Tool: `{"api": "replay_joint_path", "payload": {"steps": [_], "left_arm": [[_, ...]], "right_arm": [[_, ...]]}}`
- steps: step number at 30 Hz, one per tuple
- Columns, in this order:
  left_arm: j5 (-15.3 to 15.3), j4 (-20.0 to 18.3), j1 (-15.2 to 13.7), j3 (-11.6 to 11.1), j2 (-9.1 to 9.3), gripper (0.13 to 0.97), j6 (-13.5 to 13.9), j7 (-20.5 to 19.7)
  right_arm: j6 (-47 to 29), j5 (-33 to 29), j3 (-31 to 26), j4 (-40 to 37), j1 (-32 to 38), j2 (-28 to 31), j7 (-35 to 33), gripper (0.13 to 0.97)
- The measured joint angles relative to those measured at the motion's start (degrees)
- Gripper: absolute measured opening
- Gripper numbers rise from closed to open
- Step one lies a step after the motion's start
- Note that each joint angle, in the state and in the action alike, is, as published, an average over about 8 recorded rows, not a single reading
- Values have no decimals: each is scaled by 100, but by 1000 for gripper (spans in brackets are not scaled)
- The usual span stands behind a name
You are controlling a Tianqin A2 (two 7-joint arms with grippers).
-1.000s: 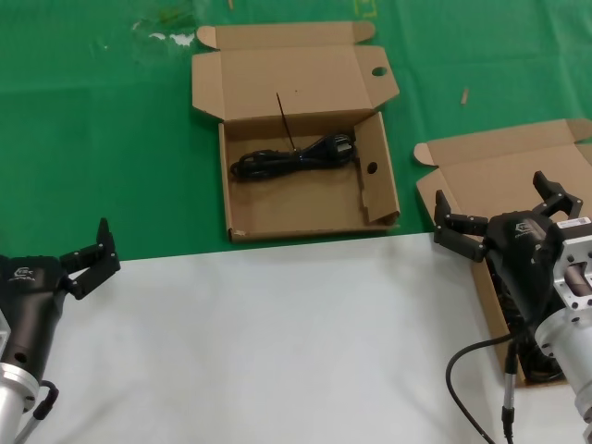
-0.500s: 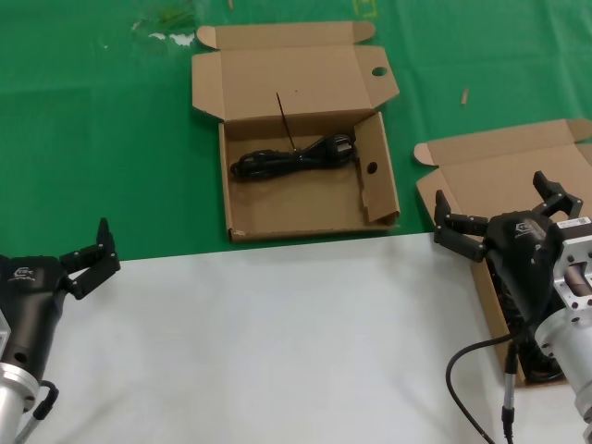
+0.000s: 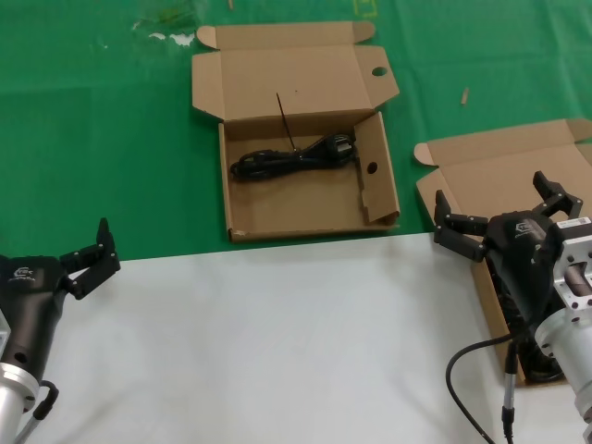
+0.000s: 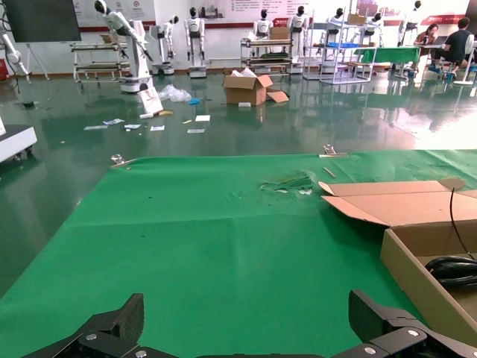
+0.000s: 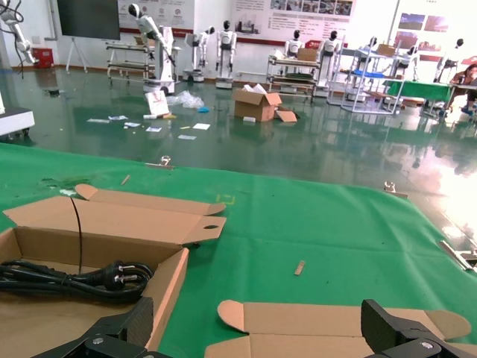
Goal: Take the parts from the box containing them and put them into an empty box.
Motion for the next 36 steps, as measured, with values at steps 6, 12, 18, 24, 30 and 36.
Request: {"api": "replay_joint_path", "payload": {"steps": [6,12,18,24,30,36], "left_arm": [[0,0,0,0,0,966,0,0],[0,0,0,0,0,966,0,0],[0,0,0,0,0,966,0,0],[0,0,0,0,0,966,0,0],[0,0,0,0,0,966,0,0],[0,0,0,0,0,966,0,0]], "right_arm": [[0,0,0,0,0,0,0,966],[0,0,0,0,0,0,0,966],[0,0,0,0,0,0,0,966],[0,0,0,0,0,0,0,966],[0,0,0,0,0,0,0,966],[0,0,0,0,0,0,0,966]]}}
